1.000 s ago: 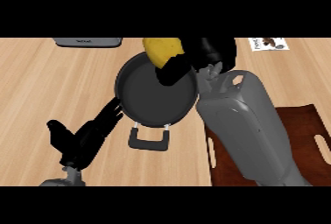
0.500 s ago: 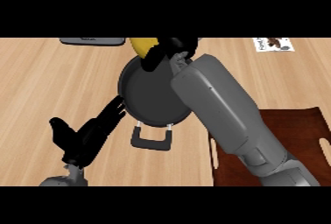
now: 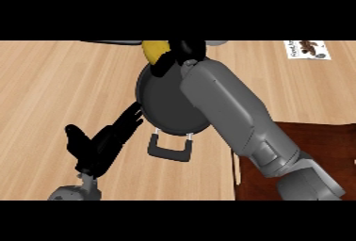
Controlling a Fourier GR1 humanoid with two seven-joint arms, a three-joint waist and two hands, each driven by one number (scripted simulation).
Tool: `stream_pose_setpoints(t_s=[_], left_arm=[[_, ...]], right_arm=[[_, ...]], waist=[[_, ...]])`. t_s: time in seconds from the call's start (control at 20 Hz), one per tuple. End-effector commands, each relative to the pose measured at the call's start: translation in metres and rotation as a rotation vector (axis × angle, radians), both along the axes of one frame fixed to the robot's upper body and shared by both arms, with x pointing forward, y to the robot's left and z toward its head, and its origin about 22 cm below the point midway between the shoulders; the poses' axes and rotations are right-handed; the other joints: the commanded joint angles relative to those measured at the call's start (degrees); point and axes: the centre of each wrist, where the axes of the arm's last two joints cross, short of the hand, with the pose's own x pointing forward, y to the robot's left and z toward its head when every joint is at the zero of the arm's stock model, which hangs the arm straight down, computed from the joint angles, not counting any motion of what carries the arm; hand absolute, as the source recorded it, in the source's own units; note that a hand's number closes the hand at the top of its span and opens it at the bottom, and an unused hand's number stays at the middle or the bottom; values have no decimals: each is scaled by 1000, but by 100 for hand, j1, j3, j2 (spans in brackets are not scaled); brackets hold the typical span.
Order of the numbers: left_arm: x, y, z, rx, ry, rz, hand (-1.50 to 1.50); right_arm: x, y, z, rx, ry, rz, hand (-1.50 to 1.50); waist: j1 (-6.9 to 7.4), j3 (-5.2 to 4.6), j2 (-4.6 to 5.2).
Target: Pick the lemon from the tray and place it in the pot
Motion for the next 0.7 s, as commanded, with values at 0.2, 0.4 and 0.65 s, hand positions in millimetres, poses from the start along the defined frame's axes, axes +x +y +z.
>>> stream_pose_setpoints(t_s=[0.2, 0.4, 0.65], left_arm=[[7, -10, 5, -7, -9, -42, 0], [9, -6, 4, -16, -3, -19, 0], [17, -6, 15, 1, -33, -24, 0]], right_arm=[[5, -16, -20, 342, 88, -31, -150], [8, -22, -27, 442, 38, -11, -150], [6, -31, -52, 503, -61, -48, -150]], waist=[[238, 8, 64], [201, 9, 58], [224, 10, 77]])
